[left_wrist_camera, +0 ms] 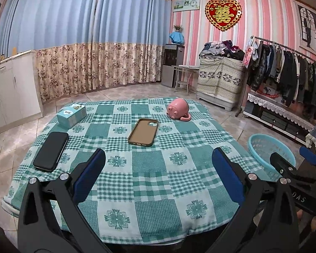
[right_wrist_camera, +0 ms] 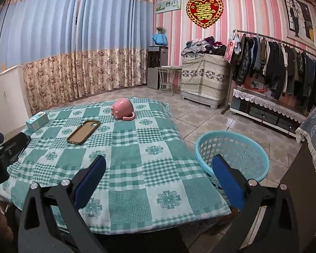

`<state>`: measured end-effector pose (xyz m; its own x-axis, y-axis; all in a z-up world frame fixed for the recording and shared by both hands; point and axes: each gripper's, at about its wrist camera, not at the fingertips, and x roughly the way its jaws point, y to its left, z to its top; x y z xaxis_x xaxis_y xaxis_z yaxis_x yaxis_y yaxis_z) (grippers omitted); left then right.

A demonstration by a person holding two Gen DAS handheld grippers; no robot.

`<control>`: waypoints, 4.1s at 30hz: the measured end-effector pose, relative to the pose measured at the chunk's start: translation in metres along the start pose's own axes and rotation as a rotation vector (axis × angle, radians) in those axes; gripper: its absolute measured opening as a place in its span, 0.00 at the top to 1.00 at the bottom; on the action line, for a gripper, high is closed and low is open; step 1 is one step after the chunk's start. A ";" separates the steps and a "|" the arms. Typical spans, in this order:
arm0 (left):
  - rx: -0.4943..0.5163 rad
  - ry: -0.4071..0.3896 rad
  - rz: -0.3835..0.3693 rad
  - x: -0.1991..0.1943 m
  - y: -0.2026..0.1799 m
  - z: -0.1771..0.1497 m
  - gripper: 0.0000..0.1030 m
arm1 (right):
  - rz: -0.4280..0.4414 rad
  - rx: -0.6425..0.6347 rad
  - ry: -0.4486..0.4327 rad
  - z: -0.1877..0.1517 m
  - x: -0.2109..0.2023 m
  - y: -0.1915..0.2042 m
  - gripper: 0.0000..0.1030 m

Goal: Collect trash

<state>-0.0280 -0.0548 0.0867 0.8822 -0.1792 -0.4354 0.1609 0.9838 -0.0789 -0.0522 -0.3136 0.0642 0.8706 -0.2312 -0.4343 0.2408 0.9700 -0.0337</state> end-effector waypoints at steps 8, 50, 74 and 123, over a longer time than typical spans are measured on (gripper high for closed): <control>0.008 -0.022 0.018 -0.004 0.000 0.001 0.05 | -0.011 -0.024 -0.009 -0.005 0.000 0.007 0.04; 0.009 -0.052 0.055 -0.010 0.002 0.005 0.05 | -0.030 -0.036 -0.054 -0.002 -0.005 0.004 0.04; 0.006 -0.063 0.060 -0.012 0.005 0.006 0.05 | -0.031 -0.038 -0.062 0.004 -0.010 0.004 0.04; 0.012 -0.076 0.078 -0.009 0.006 0.006 0.05 | -0.037 -0.030 -0.047 -0.001 -0.005 0.010 0.04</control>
<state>-0.0323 -0.0475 0.0958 0.9230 -0.1024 -0.3708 0.0956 0.9947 -0.0366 -0.0551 -0.3022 0.0649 0.8808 -0.2693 -0.3895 0.2607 0.9624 -0.0760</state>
